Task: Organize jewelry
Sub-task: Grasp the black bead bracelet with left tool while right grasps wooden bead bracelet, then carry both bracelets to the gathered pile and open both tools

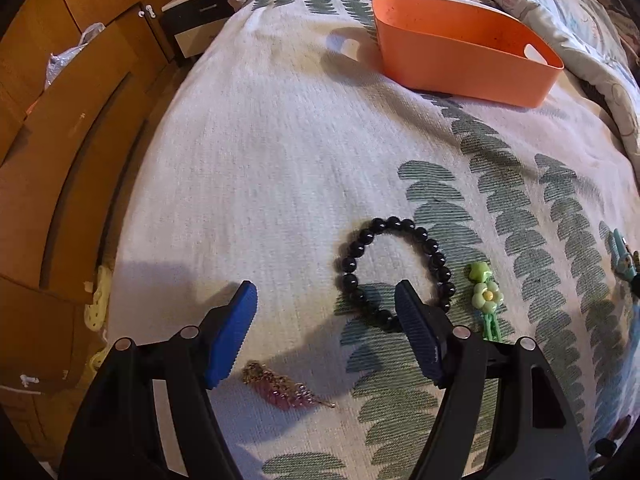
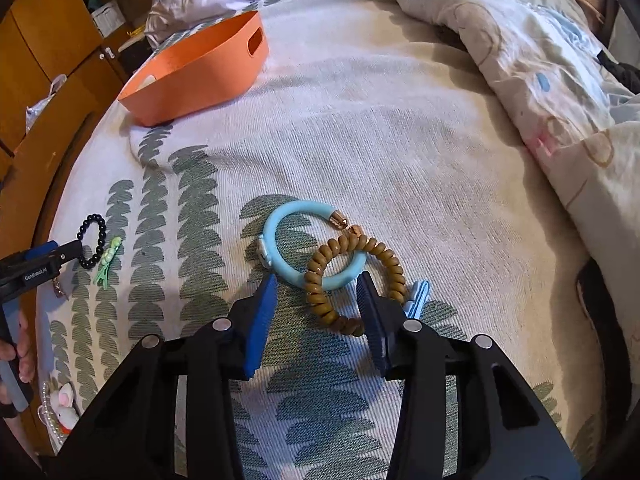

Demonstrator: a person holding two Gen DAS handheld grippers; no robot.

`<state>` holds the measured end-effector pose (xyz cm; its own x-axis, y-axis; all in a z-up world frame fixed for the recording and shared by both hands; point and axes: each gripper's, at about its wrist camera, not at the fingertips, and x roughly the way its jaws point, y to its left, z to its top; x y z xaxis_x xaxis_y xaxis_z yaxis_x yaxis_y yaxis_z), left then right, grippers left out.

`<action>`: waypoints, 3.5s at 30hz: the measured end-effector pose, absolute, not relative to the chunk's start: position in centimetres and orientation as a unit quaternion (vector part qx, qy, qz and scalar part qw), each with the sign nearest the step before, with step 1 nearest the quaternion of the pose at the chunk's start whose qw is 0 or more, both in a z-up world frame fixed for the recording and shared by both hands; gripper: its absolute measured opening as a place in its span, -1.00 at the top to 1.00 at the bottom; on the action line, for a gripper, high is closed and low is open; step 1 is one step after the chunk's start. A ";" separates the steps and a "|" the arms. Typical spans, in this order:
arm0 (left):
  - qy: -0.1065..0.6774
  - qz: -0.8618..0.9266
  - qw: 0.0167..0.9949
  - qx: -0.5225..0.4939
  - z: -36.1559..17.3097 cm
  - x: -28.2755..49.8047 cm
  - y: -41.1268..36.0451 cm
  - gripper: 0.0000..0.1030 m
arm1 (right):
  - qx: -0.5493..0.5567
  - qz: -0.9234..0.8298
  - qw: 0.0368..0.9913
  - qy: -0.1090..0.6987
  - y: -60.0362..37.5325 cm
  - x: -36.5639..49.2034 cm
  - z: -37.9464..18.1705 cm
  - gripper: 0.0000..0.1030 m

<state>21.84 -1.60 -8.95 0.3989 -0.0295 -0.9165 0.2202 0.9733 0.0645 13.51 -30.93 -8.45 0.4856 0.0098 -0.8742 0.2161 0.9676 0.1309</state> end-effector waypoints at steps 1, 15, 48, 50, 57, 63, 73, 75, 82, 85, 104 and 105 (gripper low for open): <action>0.543 -0.077 0.831 0.086 -9.0 21.9 -1.6 -0.38 | 0.111 -0.062 0.855 0.503 -30.9 13.5 -8.5 0.16; 0.545 -0.078 0.829 0.098 -10.1 22.4 -2.9 -0.30 | 0.083 -0.068 0.855 0.508 -30.4 14.2 -9.3 0.23; 0.499 -0.086 0.860 0.053 -4.2 20.2 -0.4 0.82 | 0.138 -0.042 0.892 0.429 -31.2 10.4 -2.2 0.79; 0.501 -0.089 0.859 0.051 -4.2 20.3 -0.3 0.82 | 0.145 -0.037 0.894 0.423 -31.2 9.8 -1.6 0.79; 0.537 -0.091 0.838 0.042 -7.7 21.8 -0.6 0.82 | 0.152 -0.029 0.901 0.405 -31.3 8.1 0.0 0.79; 0.544 -0.090 0.833 0.055 -9.4 22.4 -1.3 0.78 | 0.156 -0.028 0.901 0.403 -31.5 8.2 0.0 0.79; 0.548 -0.091 0.829 0.068 -10.1 22.6 -1.9 0.69 | 0.148 -0.025 0.902 0.405 -30.8 8.3 -0.1 0.79; 0.545 -0.088 0.831 0.075 -10.1 22.5 -2.1 0.69 | 0.149 -0.025 0.903 0.402 -30.9 8.2 0.1 0.79; 0.546 -0.090 0.831 0.055 -9.7 22.6 -1.5 0.80 | 0.149 -0.026 0.906 0.396 -30.9 7.9 0.6 0.79; 0.536 -0.085 0.838 0.057 -8.9 22.1 -1.4 0.80 | 0.146 -0.026 0.908 0.393 -30.7 7.5 1.2 0.79; 0.450 -0.108 0.885 0.044 1.8 13.6 0.0 0.80 | 0.153 -0.001 0.923 0.353 -29.5 -2.8 6.1 0.79; 0.449 -0.109 0.886 0.047 2.1 12.8 0.2 0.80 | 0.156 0.001 0.923 0.352 -29.6 -3.5 6.1 0.79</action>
